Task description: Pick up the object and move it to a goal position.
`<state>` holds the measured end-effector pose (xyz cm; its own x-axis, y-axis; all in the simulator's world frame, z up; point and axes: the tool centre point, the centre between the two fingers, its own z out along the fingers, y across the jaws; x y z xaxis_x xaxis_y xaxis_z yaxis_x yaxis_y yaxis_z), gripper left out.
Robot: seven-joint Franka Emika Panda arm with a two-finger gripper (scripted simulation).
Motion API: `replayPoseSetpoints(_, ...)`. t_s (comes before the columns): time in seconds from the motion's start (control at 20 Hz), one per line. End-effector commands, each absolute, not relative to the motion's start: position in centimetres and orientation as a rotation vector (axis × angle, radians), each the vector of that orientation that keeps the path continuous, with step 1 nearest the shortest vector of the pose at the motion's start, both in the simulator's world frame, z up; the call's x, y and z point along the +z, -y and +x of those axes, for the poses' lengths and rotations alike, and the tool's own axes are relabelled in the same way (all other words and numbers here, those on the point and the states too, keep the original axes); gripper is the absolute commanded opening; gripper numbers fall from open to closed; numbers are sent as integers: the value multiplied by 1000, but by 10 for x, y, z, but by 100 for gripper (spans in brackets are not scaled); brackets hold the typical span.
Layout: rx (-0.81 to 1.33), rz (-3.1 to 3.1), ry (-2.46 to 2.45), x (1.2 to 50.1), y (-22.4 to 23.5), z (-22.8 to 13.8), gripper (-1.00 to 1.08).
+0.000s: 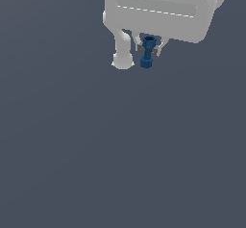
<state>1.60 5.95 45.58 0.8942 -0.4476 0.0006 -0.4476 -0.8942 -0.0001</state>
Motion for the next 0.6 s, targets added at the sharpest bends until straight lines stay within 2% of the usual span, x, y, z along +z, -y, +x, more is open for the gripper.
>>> replayPoseSetpoints(0.0, 0, 3057, 722, 468, -60, 19, -100)
replayPoseSetpoints(0.55, 0, 3057, 722, 496, -63, 28, -100)
